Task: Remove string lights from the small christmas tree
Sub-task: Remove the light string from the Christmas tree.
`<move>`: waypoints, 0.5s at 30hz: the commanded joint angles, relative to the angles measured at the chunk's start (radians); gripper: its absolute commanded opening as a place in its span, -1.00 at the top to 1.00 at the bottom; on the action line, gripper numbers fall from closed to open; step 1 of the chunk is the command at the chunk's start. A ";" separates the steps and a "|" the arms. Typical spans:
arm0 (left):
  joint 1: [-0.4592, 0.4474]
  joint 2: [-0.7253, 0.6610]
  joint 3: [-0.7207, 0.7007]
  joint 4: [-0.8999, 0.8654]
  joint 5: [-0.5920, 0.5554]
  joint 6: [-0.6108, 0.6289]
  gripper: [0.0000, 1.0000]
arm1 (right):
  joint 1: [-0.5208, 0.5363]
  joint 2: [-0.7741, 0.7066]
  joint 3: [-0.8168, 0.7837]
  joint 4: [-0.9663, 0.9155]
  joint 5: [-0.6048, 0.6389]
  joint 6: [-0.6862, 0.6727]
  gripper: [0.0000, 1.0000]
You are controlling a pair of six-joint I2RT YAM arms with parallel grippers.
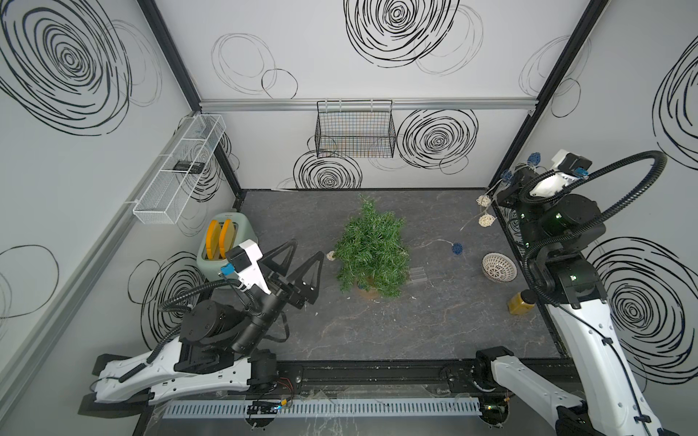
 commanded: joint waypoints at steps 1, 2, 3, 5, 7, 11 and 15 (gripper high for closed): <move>0.006 -0.014 0.003 0.017 -0.024 0.010 -0.92 | -0.013 0.014 0.087 -0.015 0.036 -0.004 1.00; 0.008 -0.014 0.003 0.017 -0.024 0.009 -0.93 | -0.019 0.025 0.111 -0.022 0.039 -0.003 1.00; 0.007 -0.015 0.003 0.018 -0.024 0.010 -0.93 | -0.026 0.036 0.135 -0.028 0.044 -0.003 1.00; 0.008 -0.015 0.004 0.016 -0.023 0.011 -0.92 | -0.040 0.060 0.188 -0.044 0.054 -0.009 1.00; 0.010 -0.015 0.007 0.015 -0.021 0.011 -0.93 | -0.054 0.081 0.238 -0.061 0.067 -0.014 1.00; 0.011 -0.016 0.012 0.013 -0.021 0.016 -0.92 | -0.063 0.097 0.262 -0.061 0.052 -0.008 1.00; 0.013 -0.016 0.015 0.011 -0.035 0.031 -0.93 | -0.069 0.126 0.244 -0.044 -0.021 0.013 1.00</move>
